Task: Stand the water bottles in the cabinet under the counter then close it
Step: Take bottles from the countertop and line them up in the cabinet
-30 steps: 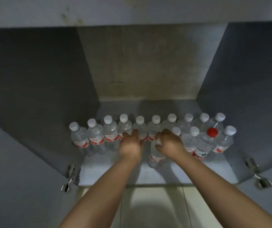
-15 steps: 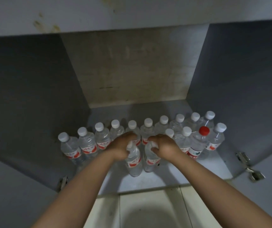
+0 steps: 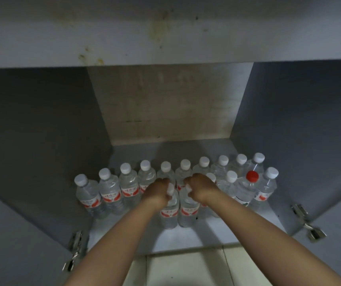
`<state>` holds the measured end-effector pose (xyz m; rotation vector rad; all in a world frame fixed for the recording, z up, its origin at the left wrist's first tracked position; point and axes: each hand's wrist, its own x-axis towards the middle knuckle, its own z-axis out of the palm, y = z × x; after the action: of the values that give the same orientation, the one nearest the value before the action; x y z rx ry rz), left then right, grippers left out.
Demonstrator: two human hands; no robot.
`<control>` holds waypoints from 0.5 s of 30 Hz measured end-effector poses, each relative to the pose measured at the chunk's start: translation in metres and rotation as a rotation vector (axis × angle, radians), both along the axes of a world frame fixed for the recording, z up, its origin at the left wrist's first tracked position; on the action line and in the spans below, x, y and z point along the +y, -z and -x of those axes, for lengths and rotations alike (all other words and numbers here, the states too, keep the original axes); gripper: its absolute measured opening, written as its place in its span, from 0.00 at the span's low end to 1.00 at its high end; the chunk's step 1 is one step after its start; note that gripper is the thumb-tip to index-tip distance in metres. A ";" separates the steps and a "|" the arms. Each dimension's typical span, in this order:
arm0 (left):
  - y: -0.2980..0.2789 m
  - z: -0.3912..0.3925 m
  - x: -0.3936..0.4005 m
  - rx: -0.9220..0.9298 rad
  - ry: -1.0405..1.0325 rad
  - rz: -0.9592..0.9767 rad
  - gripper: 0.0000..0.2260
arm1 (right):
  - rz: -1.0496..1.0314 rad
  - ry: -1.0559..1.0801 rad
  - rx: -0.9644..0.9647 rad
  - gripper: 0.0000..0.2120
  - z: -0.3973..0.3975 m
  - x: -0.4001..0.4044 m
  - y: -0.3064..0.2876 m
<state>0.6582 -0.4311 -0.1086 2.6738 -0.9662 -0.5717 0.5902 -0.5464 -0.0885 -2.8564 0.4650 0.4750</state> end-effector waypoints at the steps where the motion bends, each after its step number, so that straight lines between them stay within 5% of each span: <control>1: -0.001 -0.001 -0.002 -0.001 0.007 0.011 0.15 | 0.005 0.006 -0.007 0.17 -0.001 -0.002 0.001; 15: 0.004 -0.005 -0.005 0.040 -0.048 0.029 0.24 | -0.040 0.077 -0.111 0.21 -0.010 -0.002 0.024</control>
<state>0.6633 -0.4361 -0.1121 2.6419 -0.8904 -0.5946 0.6005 -0.5482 -0.1127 -2.7970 0.5368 0.3065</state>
